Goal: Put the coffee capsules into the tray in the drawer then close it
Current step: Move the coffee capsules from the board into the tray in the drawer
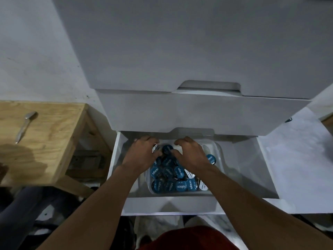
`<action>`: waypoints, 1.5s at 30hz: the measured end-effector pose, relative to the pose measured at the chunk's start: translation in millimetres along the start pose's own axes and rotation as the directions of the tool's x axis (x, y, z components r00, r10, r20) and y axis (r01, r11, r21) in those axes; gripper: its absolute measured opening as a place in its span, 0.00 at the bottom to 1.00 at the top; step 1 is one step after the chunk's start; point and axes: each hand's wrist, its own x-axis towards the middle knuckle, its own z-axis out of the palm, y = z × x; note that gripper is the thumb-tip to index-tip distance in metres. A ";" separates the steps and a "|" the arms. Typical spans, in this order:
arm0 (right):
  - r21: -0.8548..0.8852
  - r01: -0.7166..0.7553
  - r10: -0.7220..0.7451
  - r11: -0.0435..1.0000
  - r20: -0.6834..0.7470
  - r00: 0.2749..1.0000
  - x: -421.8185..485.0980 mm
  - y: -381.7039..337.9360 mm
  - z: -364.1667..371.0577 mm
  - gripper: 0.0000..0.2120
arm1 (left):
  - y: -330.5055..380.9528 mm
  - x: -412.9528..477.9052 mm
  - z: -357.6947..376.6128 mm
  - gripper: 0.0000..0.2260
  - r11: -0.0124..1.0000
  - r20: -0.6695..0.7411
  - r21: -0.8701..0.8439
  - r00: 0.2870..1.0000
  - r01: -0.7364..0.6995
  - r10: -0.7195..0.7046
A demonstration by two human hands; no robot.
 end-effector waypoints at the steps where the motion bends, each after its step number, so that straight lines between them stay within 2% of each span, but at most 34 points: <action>1: -0.017 -0.021 0.021 1.000 0.009 1.000 -5.7 2.1 -3.7 0.15 | 1.2 -3.8 -2.3 0.17 1.000 0.028 0.004 1.000 -0.001 0.001; 5: -0.079 -0.095 0.095 0.992 -0.004 0.995 -33.3 14.5 -20.7 0.16 | 13.3 -16.4 -7.1 0.19 0.997 0.118 0.053 0.992 -0.054 0.048; 8: -0.157 -0.138 0.134 0.978 -0.038 0.990 -53.1 25.5 -40.0 0.17 | 35.5 -21.4 -6.9 0.20 0.977 0.146 0.126 0.977 -0.173 0.154; 13: -0.178 -0.175 0.150 0.968 -0.148 0.978 -81.4 53.8 -78.9 0.18 | 94.6 -22.3 0.9 0.19 0.928 0.054 0.200 0.949 -0.314 0.310; 20: -0.206 -0.209 0.119 0.956 -0.377 0.918 -144.1 127.4 -149.2 0.19 | 214.7 -12.5 26.5 0.17 0.820 -0.144 0.334 0.834 -0.465 0.532; 22: -0.232 -0.219 0.102 0.948 -0.429 0.897 -167.7 158.9 -172.9 0.20 | 256.0 -11.4 43.3 0.15 0.816 -0.204 0.348 0.813 -0.461 0.546; 25: -0.235 -0.253 0.128 0.938 -0.446 0.886 -201.7 203.5 -206.4 0.22 | 317.6 -14.9 70.4 0.18 0.815 -0.241 0.362 0.799 -0.452 0.550; 32: -0.217 -0.289 0.177 0.932 -0.423 0.889 -245.6 279.4 -250.5 0.22 | 429.4 -16.6 114.6 0.19 0.775 -0.232 0.371 0.757 -0.511 0.610; 37: -0.187 -0.273 0.176 0.944 -0.416 0.892 -234.2 310.6 -257.4 0.22 | 454.3 5.9 131.9 0.18 0.736 -0.199 0.436 0.742 -0.518 0.640; 45: -0.193 -0.250 0.173 0.949 -0.346 0.922 -160.2 366.5 -261.3 0.22 | 443.0 97.0 165.2 0.20 0.758 -0.178 0.487 0.801 -0.433 0.572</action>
